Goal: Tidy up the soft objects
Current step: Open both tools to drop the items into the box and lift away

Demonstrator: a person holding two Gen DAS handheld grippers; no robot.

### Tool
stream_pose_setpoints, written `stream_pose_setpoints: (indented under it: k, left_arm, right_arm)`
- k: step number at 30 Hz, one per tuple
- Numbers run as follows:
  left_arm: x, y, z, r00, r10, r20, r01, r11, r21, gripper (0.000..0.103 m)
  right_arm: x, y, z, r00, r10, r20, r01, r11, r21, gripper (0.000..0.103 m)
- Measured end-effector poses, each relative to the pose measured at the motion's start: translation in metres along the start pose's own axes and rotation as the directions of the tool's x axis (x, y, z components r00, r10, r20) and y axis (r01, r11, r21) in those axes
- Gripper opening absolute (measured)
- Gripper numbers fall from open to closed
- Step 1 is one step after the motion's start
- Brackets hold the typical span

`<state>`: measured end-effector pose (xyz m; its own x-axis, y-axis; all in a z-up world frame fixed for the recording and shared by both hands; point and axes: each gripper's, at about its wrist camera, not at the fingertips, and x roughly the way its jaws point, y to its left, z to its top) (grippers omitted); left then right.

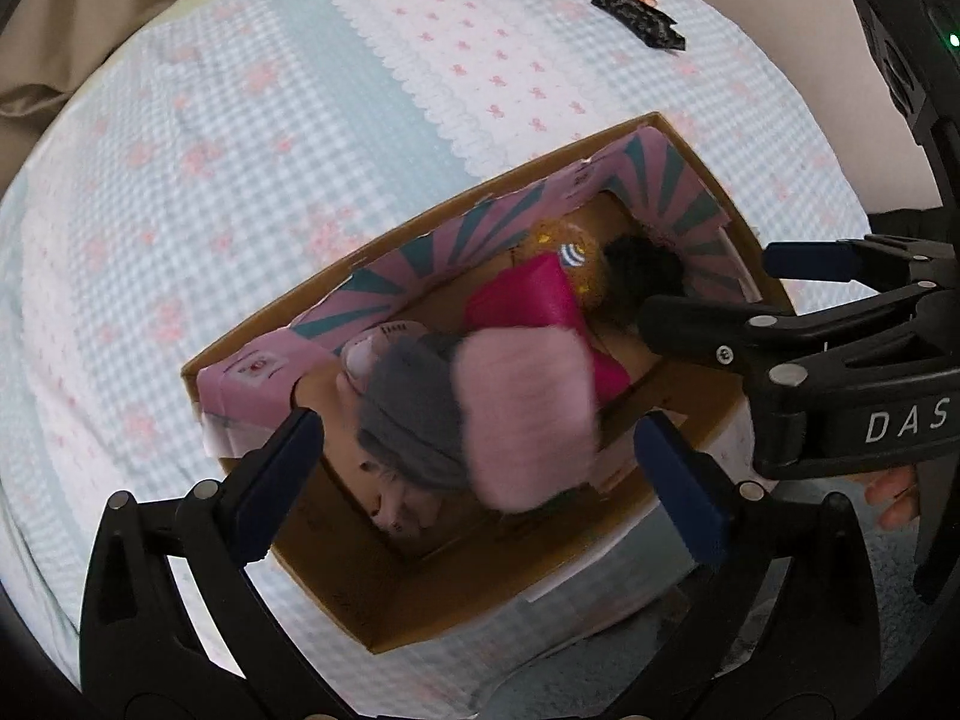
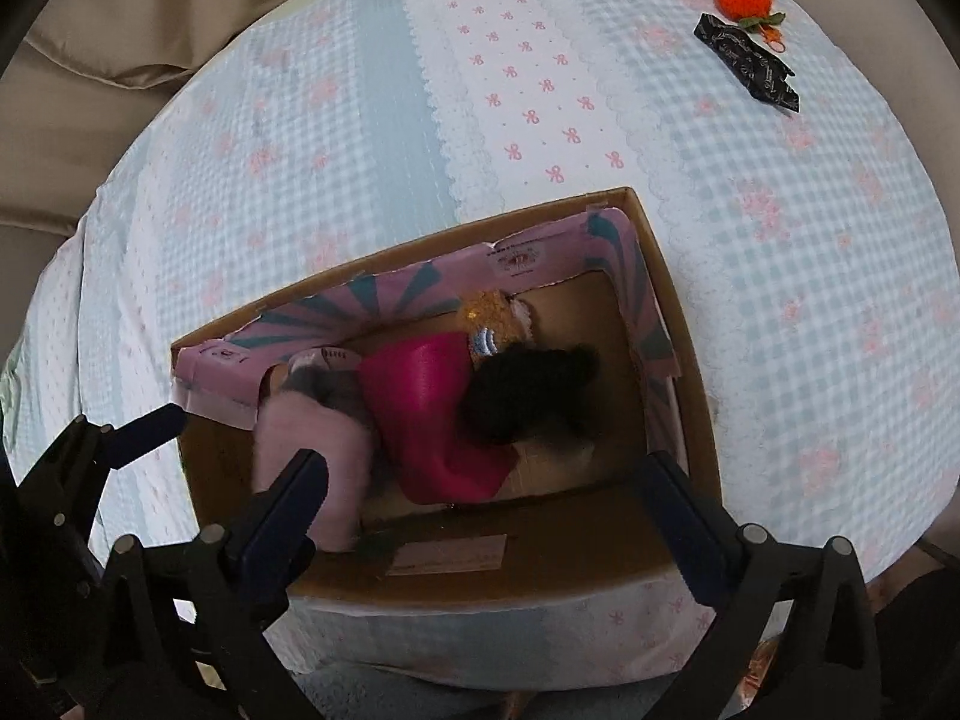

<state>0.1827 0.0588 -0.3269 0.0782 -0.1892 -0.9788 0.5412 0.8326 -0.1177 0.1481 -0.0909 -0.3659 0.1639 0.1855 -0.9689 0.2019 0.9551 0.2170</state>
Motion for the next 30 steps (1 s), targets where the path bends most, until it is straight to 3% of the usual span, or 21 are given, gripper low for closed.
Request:
stream_pose_setpoints:
  k: [8, 15, 23, 30]
  left_arm:
    - [0.001, 0.005, -0.002, 1.0, 0.018, -0.012, -0.018, 1.0, -0.012, 0.103]
    - [-0.009, 0.004, -0.005, 1.0, 0.031, 0.005, -0.031, 0.999, -0.03, 0.103]
    - [-0.05, 0.001, -0.009, 0.991, 0.084, 0.102, -0.077, 0.994, -0.074, 0.103]
    - [-0.108, -0.018, -0.013, 0.957, 0.163, 0.24, -0.139, 0.984, -0.113, 0.103]
  right_arm:
    - [0.003, -0.004, -0.002, 1.0, 0.029, -0.013, -0.028, 0.999, 0.021, 0.103]
    - [-0.011, 0.004, -0.007, 0.999, 0.04, 0.029, -0.039, 0.999, -0.023, 0.103]
    - [-0.067, 0.016, -0.008, 0.985, 0.046, 0.164, -0.025, 0.991, -0.13, 0.103]
    - [-0.137, 0.018, -0.02, 0.939, 0.048, 0.342, 0.015, 0.984, -0.177, 0.103]
